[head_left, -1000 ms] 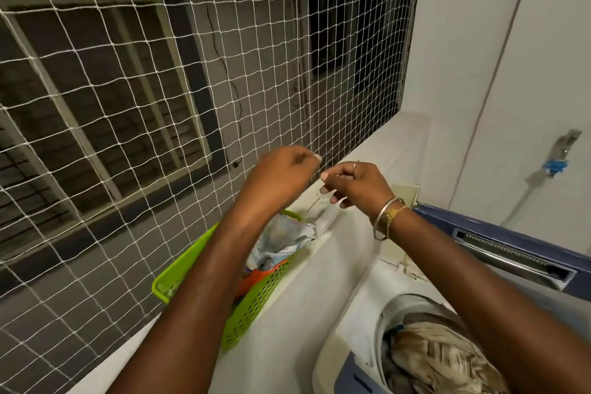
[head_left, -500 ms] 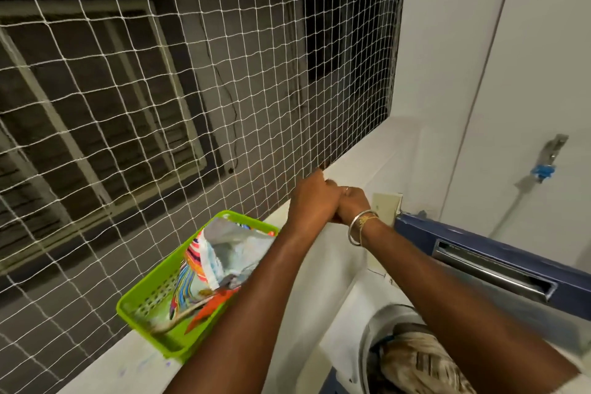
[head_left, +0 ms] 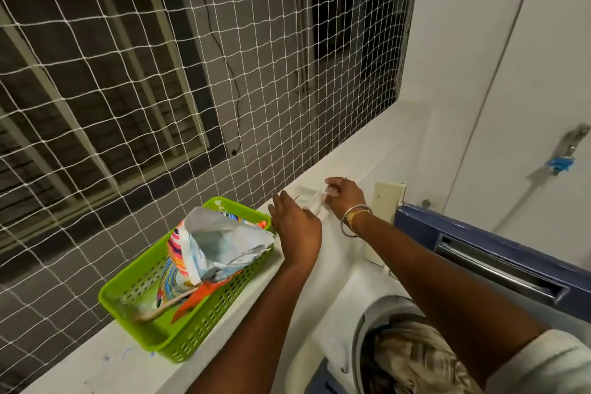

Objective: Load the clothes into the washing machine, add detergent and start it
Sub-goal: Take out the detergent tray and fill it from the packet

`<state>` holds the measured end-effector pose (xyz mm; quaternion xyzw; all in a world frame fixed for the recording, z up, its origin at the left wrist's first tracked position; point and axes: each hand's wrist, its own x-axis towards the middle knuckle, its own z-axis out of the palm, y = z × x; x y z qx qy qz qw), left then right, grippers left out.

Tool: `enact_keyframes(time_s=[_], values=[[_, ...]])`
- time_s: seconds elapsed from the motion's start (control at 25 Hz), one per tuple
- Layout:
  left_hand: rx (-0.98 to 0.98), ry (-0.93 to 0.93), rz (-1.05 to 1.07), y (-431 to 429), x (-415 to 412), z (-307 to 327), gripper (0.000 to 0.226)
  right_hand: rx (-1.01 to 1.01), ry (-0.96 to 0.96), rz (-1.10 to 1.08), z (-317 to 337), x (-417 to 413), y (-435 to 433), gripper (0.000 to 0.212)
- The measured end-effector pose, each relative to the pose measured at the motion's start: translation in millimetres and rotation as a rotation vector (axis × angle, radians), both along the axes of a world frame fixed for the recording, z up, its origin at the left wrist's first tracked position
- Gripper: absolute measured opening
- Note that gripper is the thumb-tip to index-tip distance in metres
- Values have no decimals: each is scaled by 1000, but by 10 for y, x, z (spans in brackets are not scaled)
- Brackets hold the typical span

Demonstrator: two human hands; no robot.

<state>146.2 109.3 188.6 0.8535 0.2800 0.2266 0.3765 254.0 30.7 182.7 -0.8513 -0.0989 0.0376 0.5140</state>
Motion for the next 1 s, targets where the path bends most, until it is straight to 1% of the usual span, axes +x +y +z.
enact_keyframes(time_s=[0.12, 0.28, 0.52, 0.8, 1.0], values=[[1, -24, 35, -66, -117, -104, 71, -34, -13, 62, -31, 17, 30, 46], [-106, -51, 75, -145, -221, -231, 79, -40, 20, 79, -91, 53, 108, 41], [-156, -26, 65, -120, -205, -254, 74, -69, 5, 82, -149, 67, 164, 34], [-82, 12, 38, -45, -248, -219, 68, -44, -16, 62, -152, -15, 106, 32], [-79, -47, -25, -48, -240, -211, 68, 23, -48, 3, -64, -165, -37, 34]])
